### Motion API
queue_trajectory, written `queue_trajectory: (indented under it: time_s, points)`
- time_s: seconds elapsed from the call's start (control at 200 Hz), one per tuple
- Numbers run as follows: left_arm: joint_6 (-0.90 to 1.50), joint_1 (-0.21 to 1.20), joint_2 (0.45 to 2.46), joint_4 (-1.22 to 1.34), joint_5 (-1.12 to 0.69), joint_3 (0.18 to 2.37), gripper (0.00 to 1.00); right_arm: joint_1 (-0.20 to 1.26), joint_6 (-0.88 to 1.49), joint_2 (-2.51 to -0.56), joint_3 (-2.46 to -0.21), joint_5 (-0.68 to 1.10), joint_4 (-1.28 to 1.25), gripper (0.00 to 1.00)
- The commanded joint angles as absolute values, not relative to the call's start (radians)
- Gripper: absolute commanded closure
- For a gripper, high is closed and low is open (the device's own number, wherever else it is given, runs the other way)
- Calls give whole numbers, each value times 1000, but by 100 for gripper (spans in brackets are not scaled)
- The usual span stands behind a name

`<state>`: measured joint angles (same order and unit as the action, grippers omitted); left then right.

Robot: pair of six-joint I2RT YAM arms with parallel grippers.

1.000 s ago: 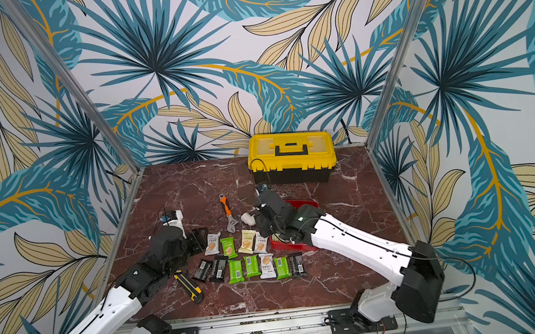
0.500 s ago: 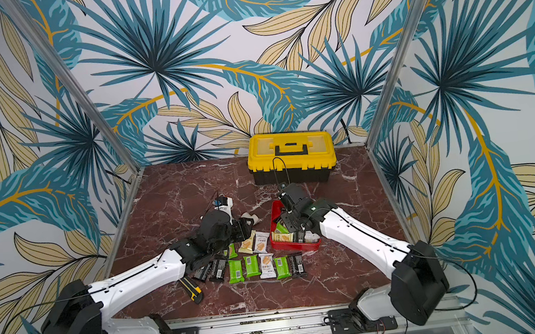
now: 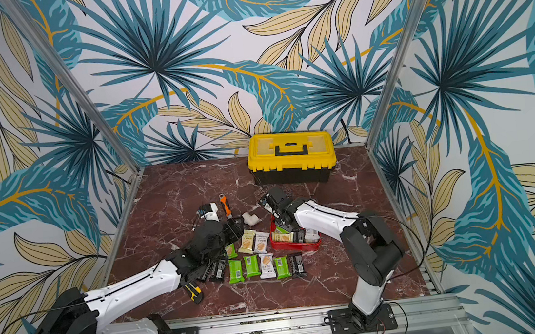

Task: Take the cookies out of the storage box
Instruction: Pick up the cookie from the storage box.

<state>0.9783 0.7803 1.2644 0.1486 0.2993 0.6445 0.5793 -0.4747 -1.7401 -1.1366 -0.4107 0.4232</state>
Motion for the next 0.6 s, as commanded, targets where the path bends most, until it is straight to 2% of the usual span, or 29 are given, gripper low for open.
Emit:
queue_trajectory:
  time_s: [0.0,0.451,0.596]
  points:
    - [1003,781,1222,181,378,601,42,566,-530,-1776,-1156,-415,361,50]
    - [997,781,1158,157,422,561,42,544,-574,-1887,-1192,-460,311,55]
    - [997,781,1151,153,426,557,42,537,-581,-1899,-1193,-468,295,59]
